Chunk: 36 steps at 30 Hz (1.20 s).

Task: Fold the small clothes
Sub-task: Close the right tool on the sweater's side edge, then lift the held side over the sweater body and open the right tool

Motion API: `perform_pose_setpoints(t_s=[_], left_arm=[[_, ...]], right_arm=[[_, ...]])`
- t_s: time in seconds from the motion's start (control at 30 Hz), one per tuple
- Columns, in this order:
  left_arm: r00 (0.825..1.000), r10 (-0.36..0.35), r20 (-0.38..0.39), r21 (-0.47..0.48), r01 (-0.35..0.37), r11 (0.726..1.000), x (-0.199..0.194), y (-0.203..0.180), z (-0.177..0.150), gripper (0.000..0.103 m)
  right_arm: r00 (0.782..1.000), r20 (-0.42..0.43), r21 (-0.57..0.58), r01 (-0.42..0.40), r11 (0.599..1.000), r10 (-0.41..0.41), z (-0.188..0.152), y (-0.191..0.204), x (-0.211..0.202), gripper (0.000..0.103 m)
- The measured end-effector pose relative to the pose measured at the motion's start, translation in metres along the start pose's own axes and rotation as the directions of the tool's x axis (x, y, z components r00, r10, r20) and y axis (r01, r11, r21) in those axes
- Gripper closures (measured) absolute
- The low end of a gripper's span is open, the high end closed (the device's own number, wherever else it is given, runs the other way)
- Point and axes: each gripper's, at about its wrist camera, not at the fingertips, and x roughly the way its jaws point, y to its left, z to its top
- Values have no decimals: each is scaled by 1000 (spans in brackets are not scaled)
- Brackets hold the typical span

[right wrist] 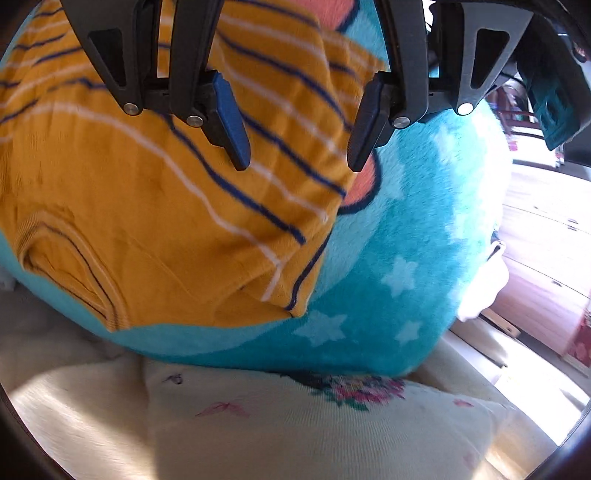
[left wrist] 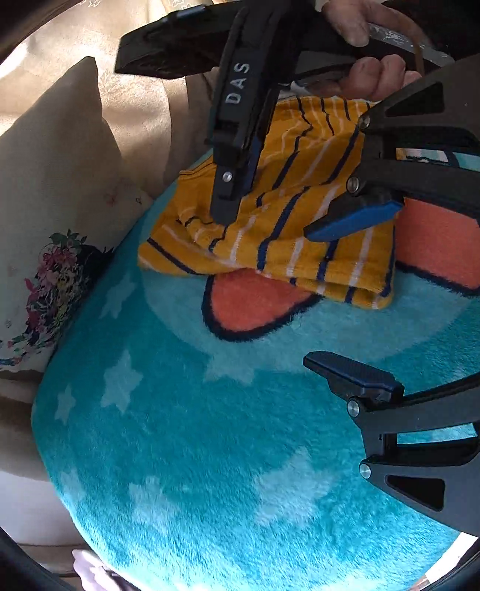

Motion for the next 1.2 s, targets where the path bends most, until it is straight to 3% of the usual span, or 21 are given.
perform_pose_setpoints(t_s=[0.17,0.27,0.43,0.47,0.5,0.57,0.63,0.7,0.73,0.77,0.8,0.87,1.03,1.1,1.2], left_arm=[[990,-130,-50,-24,129,991,17,-2,-1,42],[976,-200,-89,-55,195,979,28,-5,-4,38],[970,-227,-93,-78,220,972,34,-9,-6,36],[967,-235,-95,-87,227,970,35,-10,-6,40],[962,-254,-103,-95,245,965,36,-10,-7,59],[951,-278,-136,-114,263,958,42,-11,-7,81],[952,-277,-128,-119,262,958,41,-13,-8,83],[953,-278,-119,-120,264,957,36,-14,-11,86],[955,-276,-111,-119,263,957,33,-17,-12,86],[956,-276,-102,-115,264,958,26,-17,-12,87],[957,-275,-90,-107,265,958,20,-22,-12,89],[958,-277,-70,-91,271,958,10,-33,-13,91],[962,-274,-18,0,274,962,-16,-85,-24,91],[968,-250,-8,53,250,967,-24,-110,-35,79],[962,-273,25,95,270,958,-44,-138,-50,64]], right_arm=[[994,-54,-58,96,994,-99,24,15,24,38],[985,-106,-106,126,986,-138,31,24,38,36],[961,-188,-167,174,971,-204,44,41,63,29],[953,-203,-182,189,965,-225,46,46,69,25],[948,-212,-194,198,961,-238,48,51,74,22],[934,-225,-230,224,947,-276,49,63,85,17],[910,-230,-302,270,914,-345,46,75,95,17],[889,-223,-393,294,871,-400,41,86,100,21],[887,-214,-409,299,862,-409,40,88,100,32],[887,-194,-407,315,857,-419,40,88,96,49],[887,-177,-399,332,855,-427,39,87,92,59],[902,-153,-370,327,870,-404,37,84,80,89],[959,-38,-280,258,925,-279,25,65,26,92],[973,23,-236,227,945,-228,18,49,-4,92],[982,98,-141,177,974,-164,3,6,-45,92]])
